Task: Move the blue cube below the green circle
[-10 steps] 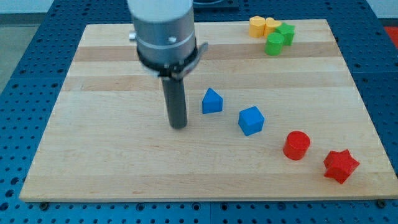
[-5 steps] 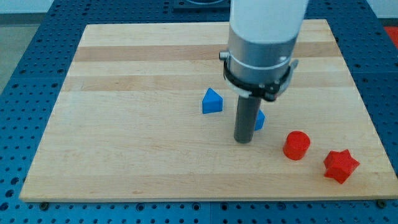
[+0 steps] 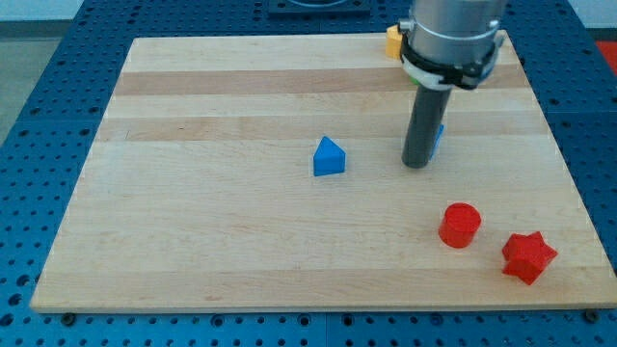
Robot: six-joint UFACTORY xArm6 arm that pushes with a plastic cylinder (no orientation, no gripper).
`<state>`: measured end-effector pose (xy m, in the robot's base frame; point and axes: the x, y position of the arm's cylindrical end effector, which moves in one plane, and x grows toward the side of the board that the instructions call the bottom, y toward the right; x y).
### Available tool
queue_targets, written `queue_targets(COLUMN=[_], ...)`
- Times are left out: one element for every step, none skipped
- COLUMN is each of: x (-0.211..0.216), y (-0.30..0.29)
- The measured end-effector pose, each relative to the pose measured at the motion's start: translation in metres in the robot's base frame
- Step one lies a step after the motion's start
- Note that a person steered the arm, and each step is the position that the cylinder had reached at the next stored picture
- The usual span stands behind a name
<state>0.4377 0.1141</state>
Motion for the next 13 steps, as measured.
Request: queue_targets(x=[-0.009, -0.009, -0.020, -0.034, -0.043, -0.057, -0.074, -0.094, -0.097, -0.098, -0.087, -0.076, -0.078], y=[0.004, 0.011, 0.018, 0.027, 0.044, 0.067, 0.082, 0.082, 0.076, 0.073, 0.067, 0.066, 0.044])
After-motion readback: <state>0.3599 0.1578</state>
